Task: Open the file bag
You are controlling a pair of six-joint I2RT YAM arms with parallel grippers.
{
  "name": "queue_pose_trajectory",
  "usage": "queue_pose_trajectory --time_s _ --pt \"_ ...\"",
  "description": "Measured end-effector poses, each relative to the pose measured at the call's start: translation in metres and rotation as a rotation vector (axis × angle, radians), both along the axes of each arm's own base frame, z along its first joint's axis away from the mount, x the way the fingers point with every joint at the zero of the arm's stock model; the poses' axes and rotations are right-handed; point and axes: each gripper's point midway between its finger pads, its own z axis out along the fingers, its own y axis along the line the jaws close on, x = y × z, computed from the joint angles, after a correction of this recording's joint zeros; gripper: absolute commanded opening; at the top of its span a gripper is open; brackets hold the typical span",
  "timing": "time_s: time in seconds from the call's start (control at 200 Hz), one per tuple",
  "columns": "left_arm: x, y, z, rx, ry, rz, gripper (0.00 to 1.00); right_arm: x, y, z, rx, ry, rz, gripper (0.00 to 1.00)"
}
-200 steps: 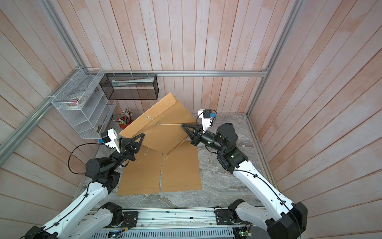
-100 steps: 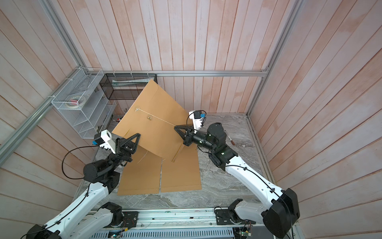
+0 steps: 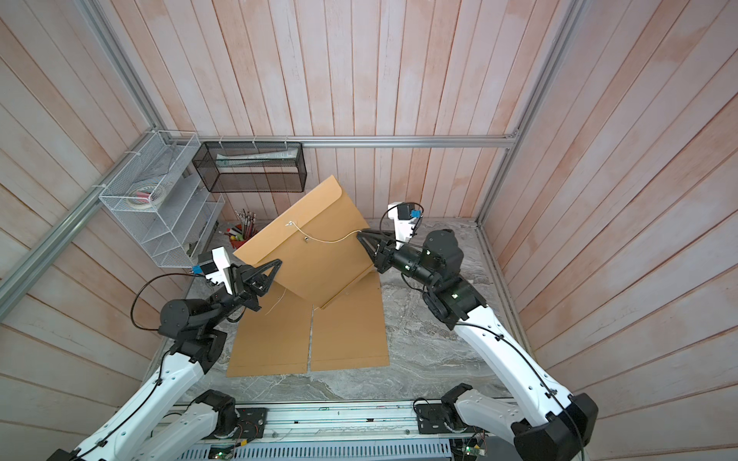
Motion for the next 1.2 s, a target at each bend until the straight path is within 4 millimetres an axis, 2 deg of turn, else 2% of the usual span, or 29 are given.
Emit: queue_pose_trajectory --time_s 0.095,0.195,0.25,0.35,0.48,0.82,1.2 --pt "0.005 -0.005 0.002 0.101 -0.020 0.023 0.00 -0.004 -0.024 0.020 -0.029 -0.057 -0.062 0.53" --pt "0.004 -0.010 0.001 0.174 -0.044 0.008 0.00 -0.012 -0.032 0.032 -0.068 -0.104 -0.075 0.61" --pt "0.004 -0.014 -0.002 0.204 -0.047 -0.012 0.00 -0.014 -0.032 0.032 -0.095 -0.118 -0.070 0.63" --pt "0.007 -0.019 -0.013 0.243 -0.026 -0.043 0.00 -0.012 -0.031 0.020 -0.154 -0.114 -0.065 0.67" --pt "0.004 -0.023 -0.023 0.273 -0.006 -0.083 0.00 -0.005 -0.033 0.007 -0.205 -0.106 -0.072 0.68" --pt "-0.017 -0.030 -0.024 0.289 -0.026 -0.214 0.00 0.000 -0.026 -0.003 -0.218 -0.130 -0.020 0.68" --pt "-0.024 -0.035 -0.033 0.302 0.010 -0.297 0.00 -0.016 -0.012 0.012 -0.182 -0.209 0.129 0.67"
